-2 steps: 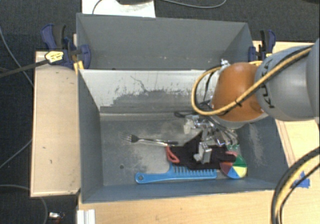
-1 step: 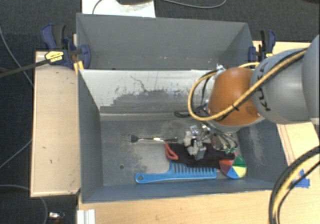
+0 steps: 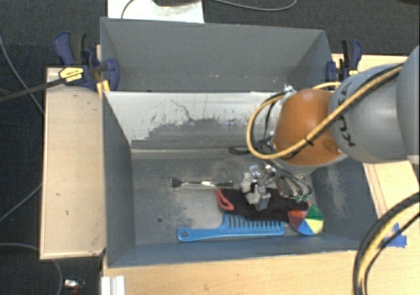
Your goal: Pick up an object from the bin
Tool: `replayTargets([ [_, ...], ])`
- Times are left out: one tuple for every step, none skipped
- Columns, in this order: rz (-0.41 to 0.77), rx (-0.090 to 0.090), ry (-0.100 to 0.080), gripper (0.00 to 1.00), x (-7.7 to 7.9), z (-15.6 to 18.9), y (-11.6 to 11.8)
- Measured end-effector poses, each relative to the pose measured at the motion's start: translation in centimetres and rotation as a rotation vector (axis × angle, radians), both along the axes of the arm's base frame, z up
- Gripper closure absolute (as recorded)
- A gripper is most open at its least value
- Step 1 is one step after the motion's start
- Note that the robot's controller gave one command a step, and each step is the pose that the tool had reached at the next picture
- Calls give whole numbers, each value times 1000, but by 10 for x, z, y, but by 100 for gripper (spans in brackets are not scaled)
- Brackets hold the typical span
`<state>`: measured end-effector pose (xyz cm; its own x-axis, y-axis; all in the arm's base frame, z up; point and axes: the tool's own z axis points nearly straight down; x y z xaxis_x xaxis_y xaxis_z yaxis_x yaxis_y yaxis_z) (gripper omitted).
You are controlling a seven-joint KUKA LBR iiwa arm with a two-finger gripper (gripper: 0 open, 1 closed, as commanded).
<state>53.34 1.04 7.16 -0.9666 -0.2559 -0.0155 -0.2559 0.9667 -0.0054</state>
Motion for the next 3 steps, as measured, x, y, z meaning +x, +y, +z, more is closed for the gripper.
replayTargets([
  [0,0,-2,100,0,2,0],
  [1,1,-1,100,0,16,0],
  [1,0,3,100,-1,57,0],
])
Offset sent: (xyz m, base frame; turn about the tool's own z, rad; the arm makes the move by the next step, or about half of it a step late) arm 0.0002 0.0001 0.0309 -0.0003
